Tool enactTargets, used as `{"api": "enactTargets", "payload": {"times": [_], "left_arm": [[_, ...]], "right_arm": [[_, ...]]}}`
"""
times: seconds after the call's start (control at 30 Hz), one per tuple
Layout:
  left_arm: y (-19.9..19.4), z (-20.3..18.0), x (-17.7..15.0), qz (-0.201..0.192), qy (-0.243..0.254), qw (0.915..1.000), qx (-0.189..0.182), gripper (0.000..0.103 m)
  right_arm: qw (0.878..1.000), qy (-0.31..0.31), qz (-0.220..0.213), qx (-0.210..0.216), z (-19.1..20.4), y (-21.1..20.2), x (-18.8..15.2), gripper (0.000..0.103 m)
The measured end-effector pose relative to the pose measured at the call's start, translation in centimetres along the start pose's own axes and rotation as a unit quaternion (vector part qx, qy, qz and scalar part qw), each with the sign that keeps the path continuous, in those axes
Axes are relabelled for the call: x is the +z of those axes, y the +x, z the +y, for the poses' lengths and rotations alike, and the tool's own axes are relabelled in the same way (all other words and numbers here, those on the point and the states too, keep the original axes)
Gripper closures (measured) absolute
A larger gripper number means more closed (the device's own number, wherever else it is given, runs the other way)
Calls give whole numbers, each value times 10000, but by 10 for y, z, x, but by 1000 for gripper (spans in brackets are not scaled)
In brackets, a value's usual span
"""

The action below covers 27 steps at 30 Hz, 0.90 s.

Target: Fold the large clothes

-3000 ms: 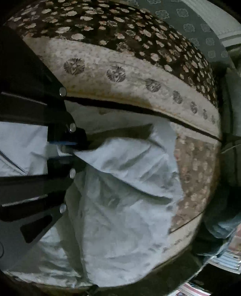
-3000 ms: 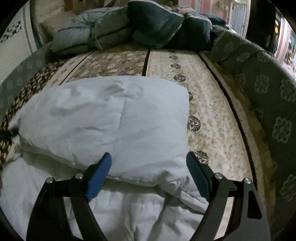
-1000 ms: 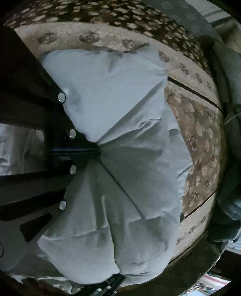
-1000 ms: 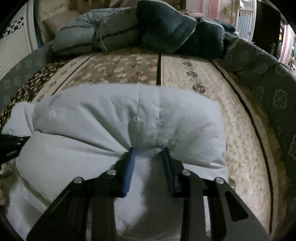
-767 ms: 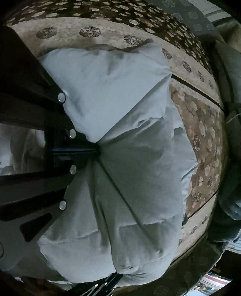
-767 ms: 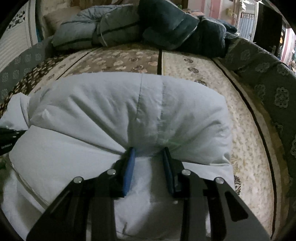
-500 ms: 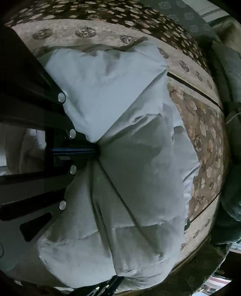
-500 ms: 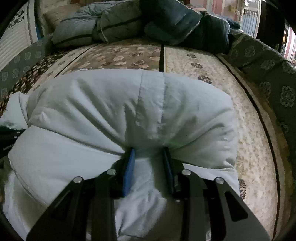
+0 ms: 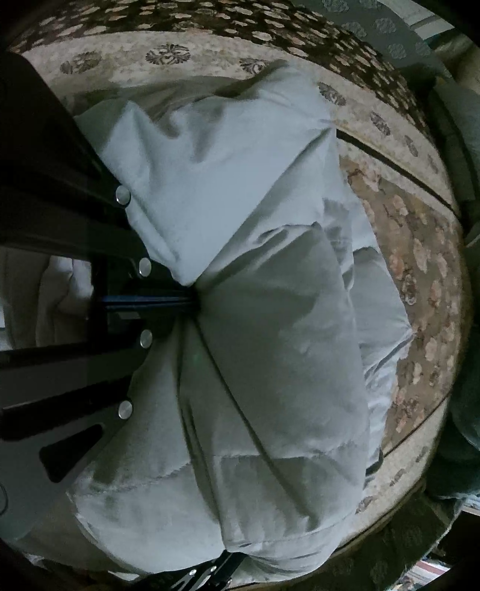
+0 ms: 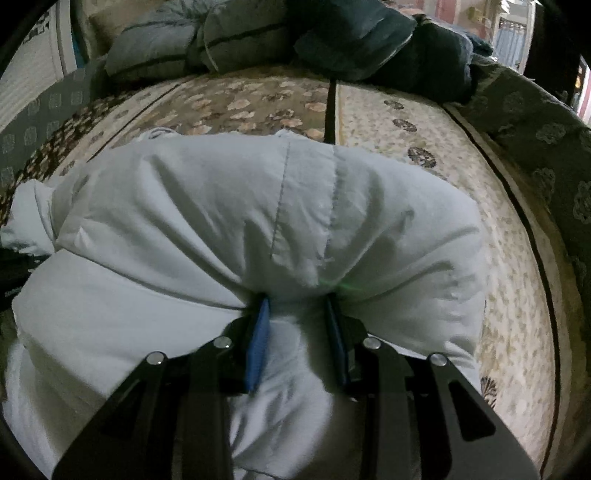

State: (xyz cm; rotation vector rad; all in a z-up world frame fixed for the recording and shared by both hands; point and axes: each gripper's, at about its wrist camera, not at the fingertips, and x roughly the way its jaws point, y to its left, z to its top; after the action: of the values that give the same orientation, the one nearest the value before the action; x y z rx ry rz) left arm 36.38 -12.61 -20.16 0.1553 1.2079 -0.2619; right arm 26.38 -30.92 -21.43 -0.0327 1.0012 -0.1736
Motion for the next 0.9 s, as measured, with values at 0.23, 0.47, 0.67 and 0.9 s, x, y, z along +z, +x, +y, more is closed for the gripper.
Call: {"api": "enactTargets", "payload": {"times": [0.23, 0.47, 0.67, 0.9], "left_arm": [[-41, -3, -3, -79, -93, 9999, 30, 101], [-68, -31, 26, -308, -183, 9988, -340, 100], [-24, -59, 31, 243, 146, 9996, -63, 103], [6, -58, 42, 618, 151, 9977, -214, 103]], "right_arm": [[9994, -1, 190, 304, -9, -24, 9, 71], [9962, 540, -430, 540, -31, -64, 40, 71], [9974, 517, 303, 402, -27, -4, 49, 71], [9975, 276, 631, 160, -17, 28, 50, 72]]}}
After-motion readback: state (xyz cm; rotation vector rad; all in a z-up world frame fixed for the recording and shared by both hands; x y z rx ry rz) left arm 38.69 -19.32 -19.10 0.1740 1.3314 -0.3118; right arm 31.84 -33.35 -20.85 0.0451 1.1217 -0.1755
